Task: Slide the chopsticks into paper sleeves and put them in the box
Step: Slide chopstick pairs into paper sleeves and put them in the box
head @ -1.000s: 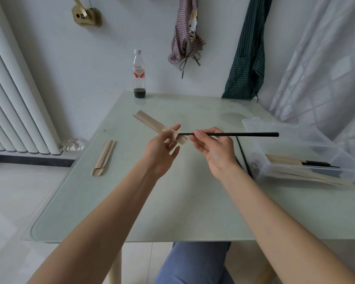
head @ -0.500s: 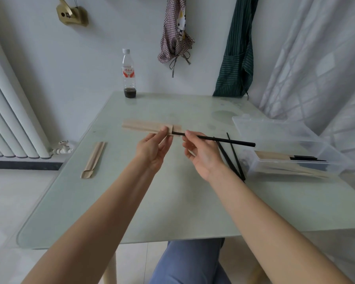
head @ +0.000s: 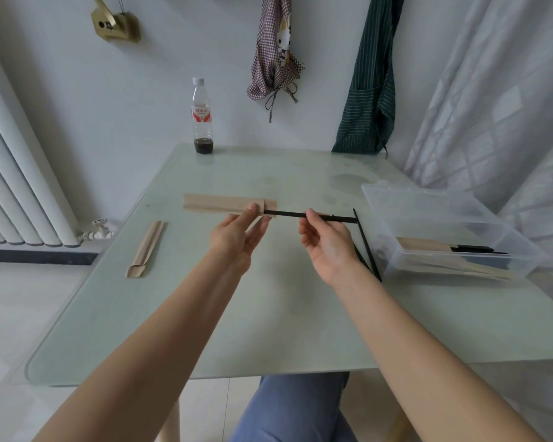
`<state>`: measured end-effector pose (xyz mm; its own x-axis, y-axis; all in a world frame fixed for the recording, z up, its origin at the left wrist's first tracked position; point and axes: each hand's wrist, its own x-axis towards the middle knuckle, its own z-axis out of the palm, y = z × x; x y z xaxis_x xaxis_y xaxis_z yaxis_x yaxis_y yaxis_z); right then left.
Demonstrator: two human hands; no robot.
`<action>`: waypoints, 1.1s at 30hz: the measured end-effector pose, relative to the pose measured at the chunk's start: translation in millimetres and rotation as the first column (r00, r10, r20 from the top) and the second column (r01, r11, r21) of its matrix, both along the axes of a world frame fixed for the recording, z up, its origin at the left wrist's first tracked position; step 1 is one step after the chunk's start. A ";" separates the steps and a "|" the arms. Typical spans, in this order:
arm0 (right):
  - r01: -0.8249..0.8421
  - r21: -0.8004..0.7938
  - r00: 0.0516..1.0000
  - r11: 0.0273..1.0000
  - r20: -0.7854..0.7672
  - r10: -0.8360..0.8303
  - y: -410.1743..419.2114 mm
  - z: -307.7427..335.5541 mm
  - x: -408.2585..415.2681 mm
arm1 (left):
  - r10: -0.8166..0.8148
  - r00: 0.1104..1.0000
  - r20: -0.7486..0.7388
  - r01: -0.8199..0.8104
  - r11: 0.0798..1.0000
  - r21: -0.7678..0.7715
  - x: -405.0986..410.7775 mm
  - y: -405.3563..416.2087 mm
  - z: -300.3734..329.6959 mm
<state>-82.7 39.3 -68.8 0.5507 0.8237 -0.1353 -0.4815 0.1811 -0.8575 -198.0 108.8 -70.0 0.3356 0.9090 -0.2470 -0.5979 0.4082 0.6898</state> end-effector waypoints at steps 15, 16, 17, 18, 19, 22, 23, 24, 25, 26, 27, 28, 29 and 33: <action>0.281 -0.350 0.803 0.893 0.596 -0.019 -5.9 -10.6 32.7 | 0.068 0.978 -0.197 -0.070 0.998 -0.004 9.6 -4.2 0.8; 0.311 -0.419 0.738 0.853 0.672 0.061 -6.8 -10.3 36.4 | 0.055 0.970 -0.237 -0.051 0.998 0.021 13.7 -5.5 1.2; 0.339 -0.501 0.654 0.796 0.734 0.184 -6.2 -9.7 41.0 | 0.034 0.960 -0.277 -0.021 0.999 0.050 18.0 -6.8 1.9; 0.374 -0.584 0.567 0.721 0.759 0.320 -6.5 -9.6 44.9 | 0.012 0.951 -0.310 0.012 0.997 0.078 22.0 -8.2 2.3; 0.416 -0.632 0.467 0.654 0.766 0.443 -4.8 -10.4 48.8 | -0.004 0.942 -0.335 0.039 0.994 0.098 25.4 -9.6 2.8; 0.497 -0.685 0.321 0.533 0.715 0.620 3.1 -20.9 59.8 | -0.027 0.928 -0.372 0.076 0.990 0.119 32.4 -8.3 -0.6; 0.520 -0.696 0.285 0.496 0.688 0.667 4.6 -22.9 60.9 | -0.028 0.925 -0.378 0.078 0.990 0.119 32.8 -7.1 -2.2; 0.550 -0.699 0.258 0.457 0.663 0.703 4.5 -22.2 59.8 | -0.028 0.923 -0.385 0.079 0.990 0.117 32.8 -5.8 -4.1; 0.580 -0.697 0.237 0.422 0.640 0.731 3.5 -20.9 59.7 | -0.029 0.920 -0.390 0.078 0.991 0.112 32.6 -4.3 -6.2; 0.607 -0.689 0.223 0.396 0.626 0.748 2.5 -20.2 60.0 | -0.030 0.919 -0.393 0.078 0.991 0.106 32.4 -2.7 -8.1; 0.627 -0.681 0.207 0.378 0.614 0.762 2.4 -20.4 60.9 | -0.033 0.919 -0.392 0.079 0.992 0.102 32.2 -1.3 -9.5; 0.636 -0.679 0.201 0.366 0.604 0.771 2.1 -20.3 61.3 | -0.038 0.918 -0.394 0.083 0.992 0.099 32.3 0.1 -10.9; 0.642 -0.677 0.184 0.359 0.591 0.786 3.1 -20.6 62.3 | -0.043 0.916 -0.398 0.088 0.992 0.096 32.6 0.9 -11.7; 0.627 -0.673 0.160 0.392 0.604 0.781 6.9 -20.2 64.1 | -0.059 0.909 -0.412 0.106 0.990 0.093 33.7 3.1 -15.2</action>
<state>-18.6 46.2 -89.0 0.7078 0.6871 -0.1639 0.6902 -0.7221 -0.0471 -164.3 112.0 -85.2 0.3020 0.9119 -0.2778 -0.2231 0.3509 0.9094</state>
